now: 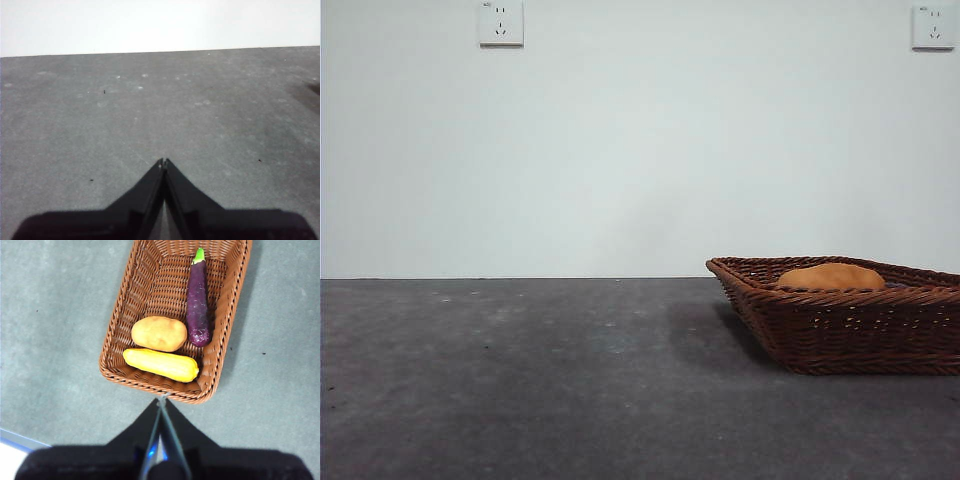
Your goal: Help me put the vegetables on the table into the basket
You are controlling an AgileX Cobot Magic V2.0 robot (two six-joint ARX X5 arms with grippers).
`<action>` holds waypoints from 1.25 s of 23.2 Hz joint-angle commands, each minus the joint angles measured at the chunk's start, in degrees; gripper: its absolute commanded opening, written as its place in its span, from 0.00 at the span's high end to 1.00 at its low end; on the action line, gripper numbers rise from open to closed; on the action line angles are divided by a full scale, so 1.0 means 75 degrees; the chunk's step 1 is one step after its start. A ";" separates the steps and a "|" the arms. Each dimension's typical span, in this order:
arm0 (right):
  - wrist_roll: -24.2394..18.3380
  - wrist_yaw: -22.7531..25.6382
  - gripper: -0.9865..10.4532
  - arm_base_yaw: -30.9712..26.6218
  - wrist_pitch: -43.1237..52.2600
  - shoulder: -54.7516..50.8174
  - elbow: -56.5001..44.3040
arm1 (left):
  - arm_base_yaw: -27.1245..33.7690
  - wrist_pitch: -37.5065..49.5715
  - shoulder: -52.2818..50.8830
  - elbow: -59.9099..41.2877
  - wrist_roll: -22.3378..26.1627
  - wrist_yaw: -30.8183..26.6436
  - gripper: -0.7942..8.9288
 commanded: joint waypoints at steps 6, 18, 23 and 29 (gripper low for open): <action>-0.0032 0.0032 0.91 0.0009 -0.0160 0.0015 -0.0023 | 0.0015 0.0035 0.0239 -0.0079 -0.0064 0.0023 0.92; 0.0507 0.0020 0.91 0.0003 0.4202 -0.1268 -0.1043 | 0.0015 0.0032 0.0353 -0.0079 -0.0061 0.0023 0.92; 0.0562 0.1206 0.91 -0.0044 0.6706 -0.3354 -0.4057 | 0.0015 0.0032 0.0353 -0.0079 -0.0061 0.0023 0.92; 0.0592 0.2017 0.91 -0.0356 0.7883 -0.5225 -0.7160 | 0.0015 0.0032 0.0353 -0.0079 -0.0064 0.0023 0.92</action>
